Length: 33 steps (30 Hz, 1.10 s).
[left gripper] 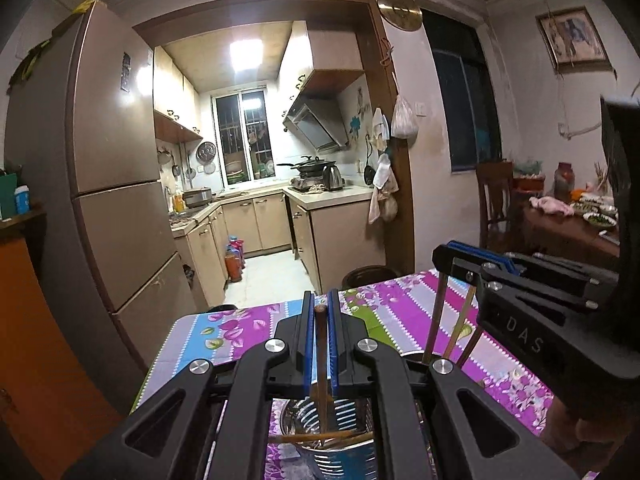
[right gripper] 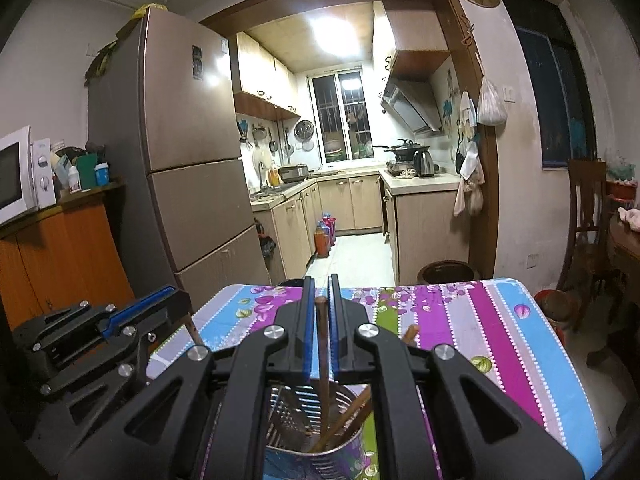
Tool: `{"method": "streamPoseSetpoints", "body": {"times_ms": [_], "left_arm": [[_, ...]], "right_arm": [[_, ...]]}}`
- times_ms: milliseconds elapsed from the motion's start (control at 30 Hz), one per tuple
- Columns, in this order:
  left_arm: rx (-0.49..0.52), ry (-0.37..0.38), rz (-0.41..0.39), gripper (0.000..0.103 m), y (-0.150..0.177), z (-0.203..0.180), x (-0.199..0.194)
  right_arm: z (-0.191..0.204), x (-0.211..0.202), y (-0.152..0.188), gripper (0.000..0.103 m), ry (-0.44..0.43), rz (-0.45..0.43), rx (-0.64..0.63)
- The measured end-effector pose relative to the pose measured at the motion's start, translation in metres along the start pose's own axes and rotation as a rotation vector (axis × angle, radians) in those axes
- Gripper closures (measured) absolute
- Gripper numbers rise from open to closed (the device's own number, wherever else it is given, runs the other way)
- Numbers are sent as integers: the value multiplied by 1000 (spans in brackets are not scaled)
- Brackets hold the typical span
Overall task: Organize utensils
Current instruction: 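Lower both held chopsticks into the blue mesh holder, then open both tools to release the chopsticks into the holder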
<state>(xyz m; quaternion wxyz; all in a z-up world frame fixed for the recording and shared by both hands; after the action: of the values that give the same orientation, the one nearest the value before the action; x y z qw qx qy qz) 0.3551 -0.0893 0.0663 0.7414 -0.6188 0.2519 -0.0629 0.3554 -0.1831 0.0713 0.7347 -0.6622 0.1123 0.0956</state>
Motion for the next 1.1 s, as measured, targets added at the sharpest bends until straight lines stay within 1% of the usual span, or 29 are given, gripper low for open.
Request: {"method": "streamPoseSetpoints", "body": {"times_ms": [67, 267, 400, 500, 600, 733, 833, 867, 933, 967, 1033, 1100], "left_arm": [[22, -19, -9, 95, 2, -4, 0], [54, -35, -14, 95, 6, -12, -2], [61, -41, -12, 95, 5, -16, -1], [60, -57, -12, 95, 5, -14, -4], [38, -70, -33, 95, -4, -5, -13], [21, -102, -83, 95, -18, 10, -39], [34, -150, -119, 94, -28, 21, -66], [47, -180, -129, 91, -28, 25, -77], [70, -217, -147, 86, -26, 28, -96], [90, -253, -153, 83, -22, 29, -108], [110, -281, -158, 83, -13, 28, -128], [116, -305, -158, 83, -3, 28, -142]], "right_arm": [[0, -1, 1, 98, -3, 2, 1], [1, -5, -1, 98, 2, -4, -14], [2, -7, -4, 98, 3, -3, -12], [-2, -13, -10, 97, 12, -19, -11], [-9, -24, -16, 97, 13, -39, -2], [-18, -44, -27, 97, 18, -74, 1], [-31, -71, -32, 97, 10, -109, 6], [-35, -79, -32, 97, 5, -119, 6], [-43, -99, -30, 91, 0, -141, 3], [-48, -115, -27, 87, -2, -156, -2], [-56, -141, -18, 83, -8, -180, -9], [-64, -158, -10, 82, -7, -184, -6]]}}
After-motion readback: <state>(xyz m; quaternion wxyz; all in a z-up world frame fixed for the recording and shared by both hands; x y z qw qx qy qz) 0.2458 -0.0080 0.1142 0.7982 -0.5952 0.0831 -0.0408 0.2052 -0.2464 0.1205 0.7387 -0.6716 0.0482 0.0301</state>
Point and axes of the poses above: each gripper's, at about its wrist camera, not at the fingertips, and x roughly the way its jaws point, z to its left, y to its underside, the point moved 7 cm from there along x, roughly the way its jaws point, and after that the axes turned 10 degrees about y, right-handed, at the moved point
